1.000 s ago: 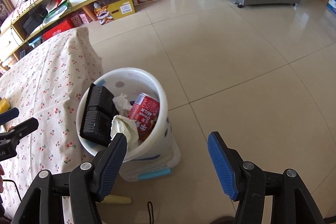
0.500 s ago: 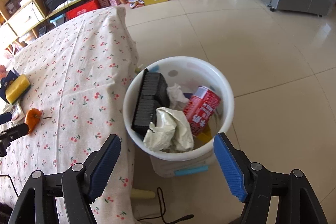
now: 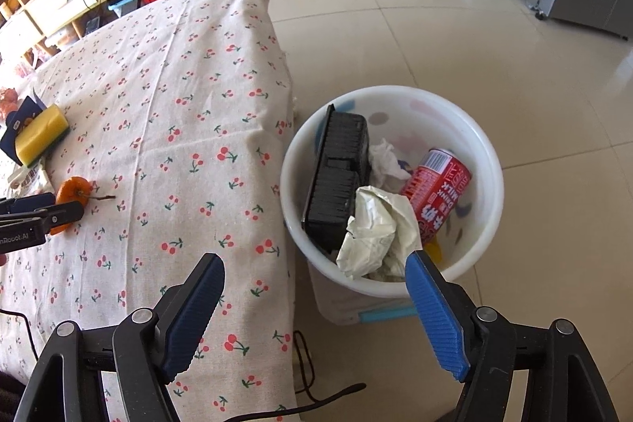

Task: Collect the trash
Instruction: 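Grasp the orange peel with the left tool, then hold the orange peel with the left tool while the right tool grasps the pecan bag and sponge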

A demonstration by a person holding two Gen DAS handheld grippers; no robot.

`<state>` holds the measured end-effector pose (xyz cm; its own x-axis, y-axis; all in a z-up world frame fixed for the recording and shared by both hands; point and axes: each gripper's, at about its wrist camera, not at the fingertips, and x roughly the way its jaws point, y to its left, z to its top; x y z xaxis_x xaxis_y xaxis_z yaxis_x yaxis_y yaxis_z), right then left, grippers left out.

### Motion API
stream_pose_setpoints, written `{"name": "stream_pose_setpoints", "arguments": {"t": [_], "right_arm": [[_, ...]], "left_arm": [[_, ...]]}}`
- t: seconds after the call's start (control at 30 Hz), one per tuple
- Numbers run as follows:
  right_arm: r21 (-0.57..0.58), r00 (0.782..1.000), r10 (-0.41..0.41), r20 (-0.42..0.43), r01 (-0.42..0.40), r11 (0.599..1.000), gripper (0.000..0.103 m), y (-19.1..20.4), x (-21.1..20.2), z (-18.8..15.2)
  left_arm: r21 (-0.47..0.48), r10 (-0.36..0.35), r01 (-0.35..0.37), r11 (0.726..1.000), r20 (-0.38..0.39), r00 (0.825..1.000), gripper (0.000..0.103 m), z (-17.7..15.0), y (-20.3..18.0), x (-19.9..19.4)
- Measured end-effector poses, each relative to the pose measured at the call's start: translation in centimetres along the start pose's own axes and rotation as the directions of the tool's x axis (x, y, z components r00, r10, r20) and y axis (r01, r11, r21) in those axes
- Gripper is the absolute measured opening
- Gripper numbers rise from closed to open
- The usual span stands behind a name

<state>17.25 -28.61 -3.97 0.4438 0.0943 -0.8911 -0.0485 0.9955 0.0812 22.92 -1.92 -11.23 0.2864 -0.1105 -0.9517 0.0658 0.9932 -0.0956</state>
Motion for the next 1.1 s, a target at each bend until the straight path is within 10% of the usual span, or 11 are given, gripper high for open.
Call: {"name": "stream_pose_setpoints", "arguments": {"t": [0.2,0.63,1.1], "right_arm": [[0.021,1.0,-0.011,-0.007,0.011,1.0,0.079,-0.1,0.2,0.2],[-0.06,0.995,0.103,-0.001,-0.103,0.993,0.08,8.1,1.9,2.1],[-0.366,0.976,0.217,-0.018,-0.209,0.907,0.081,25.4,7.3,2.5]], "left_arm": [[-0.03,-0.042,0.043,0.999,0.027,0.999,0.023,-0.4,1.4,-1.5],[-0.194,0.048,-0.012,0.981,0.182,0.982,0.021,-4.8,10.5,-9.9],[-0.397,0.123,-0.053,0.916,0.154,0.98,0.021,-10.4,20.7,-11.9]]}}
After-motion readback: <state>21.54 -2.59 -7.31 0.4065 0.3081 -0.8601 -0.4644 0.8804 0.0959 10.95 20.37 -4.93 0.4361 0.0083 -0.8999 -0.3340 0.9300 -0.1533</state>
